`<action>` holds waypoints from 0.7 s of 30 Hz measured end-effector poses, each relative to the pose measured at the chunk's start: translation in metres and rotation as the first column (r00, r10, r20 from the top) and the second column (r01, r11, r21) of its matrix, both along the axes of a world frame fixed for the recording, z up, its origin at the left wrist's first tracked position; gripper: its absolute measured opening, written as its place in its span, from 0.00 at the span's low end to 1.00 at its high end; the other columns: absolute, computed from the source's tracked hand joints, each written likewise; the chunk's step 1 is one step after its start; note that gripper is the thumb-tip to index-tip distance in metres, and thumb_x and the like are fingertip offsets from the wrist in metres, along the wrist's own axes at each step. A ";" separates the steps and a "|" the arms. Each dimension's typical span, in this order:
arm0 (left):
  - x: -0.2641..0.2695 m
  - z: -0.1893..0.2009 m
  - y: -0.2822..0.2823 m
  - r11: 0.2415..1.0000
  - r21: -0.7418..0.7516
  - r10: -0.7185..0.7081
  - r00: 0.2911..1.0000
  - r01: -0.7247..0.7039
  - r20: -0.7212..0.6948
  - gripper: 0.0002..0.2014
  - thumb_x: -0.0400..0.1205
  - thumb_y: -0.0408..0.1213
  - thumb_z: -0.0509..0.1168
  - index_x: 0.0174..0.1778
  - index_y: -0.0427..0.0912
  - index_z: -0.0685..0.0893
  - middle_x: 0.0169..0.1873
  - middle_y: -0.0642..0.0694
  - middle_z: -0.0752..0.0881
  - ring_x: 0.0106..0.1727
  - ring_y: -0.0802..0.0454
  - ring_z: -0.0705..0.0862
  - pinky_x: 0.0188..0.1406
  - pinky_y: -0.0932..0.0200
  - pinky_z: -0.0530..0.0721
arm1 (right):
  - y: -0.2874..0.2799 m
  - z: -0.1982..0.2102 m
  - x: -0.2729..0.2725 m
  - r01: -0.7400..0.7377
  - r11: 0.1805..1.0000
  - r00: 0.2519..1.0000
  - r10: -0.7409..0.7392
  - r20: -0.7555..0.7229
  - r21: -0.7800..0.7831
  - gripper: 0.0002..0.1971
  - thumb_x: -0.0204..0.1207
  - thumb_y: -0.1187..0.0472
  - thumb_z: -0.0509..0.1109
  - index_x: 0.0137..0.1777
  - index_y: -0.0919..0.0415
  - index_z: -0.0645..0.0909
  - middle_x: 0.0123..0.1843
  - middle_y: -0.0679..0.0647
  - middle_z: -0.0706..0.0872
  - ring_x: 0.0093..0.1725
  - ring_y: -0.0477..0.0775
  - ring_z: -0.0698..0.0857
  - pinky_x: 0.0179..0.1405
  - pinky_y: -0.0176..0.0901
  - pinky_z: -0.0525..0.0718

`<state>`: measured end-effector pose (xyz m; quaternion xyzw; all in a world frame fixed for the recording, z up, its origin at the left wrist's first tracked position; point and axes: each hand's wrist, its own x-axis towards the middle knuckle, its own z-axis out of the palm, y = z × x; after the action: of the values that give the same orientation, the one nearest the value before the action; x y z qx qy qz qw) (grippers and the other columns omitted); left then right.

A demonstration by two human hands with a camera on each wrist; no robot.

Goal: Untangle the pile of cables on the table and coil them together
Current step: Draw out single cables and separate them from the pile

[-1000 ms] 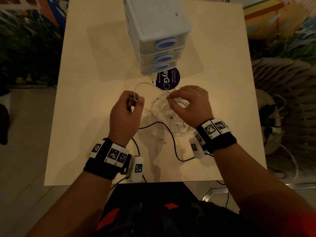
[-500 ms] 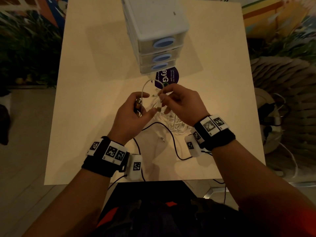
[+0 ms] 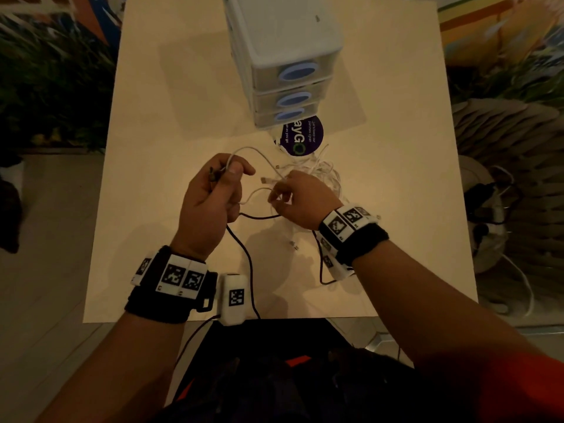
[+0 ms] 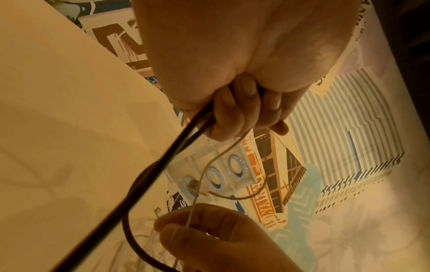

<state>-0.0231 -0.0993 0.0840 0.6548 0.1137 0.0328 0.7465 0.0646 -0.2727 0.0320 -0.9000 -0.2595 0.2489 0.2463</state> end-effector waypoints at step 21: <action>-0.002 -0.004 -0.005 0.950 0.297 0.097 0.995 -0.097 0.015 0.11 0.91 0.47 0.58 0.49 0.54 0.85 0.24 0.56 0.66 0.25 0.54 0.62 0.28 0.57 0.62 | -0.111 0.002 -0.023 0.282 0.958 0.942 -0.264 -0.208 0.058 0.06 0.78 0.54 0.74 0.50 0.43 0.91 0.36 0.41 0.91 0.35 0.39 0.89 0.51 0.48 0.89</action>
<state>-0.0249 -0.1041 0.0797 0.7531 0.1397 0.0862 0.6371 0.0413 -0.3839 0.0339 -0.8865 -0.1169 0.2891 0.3419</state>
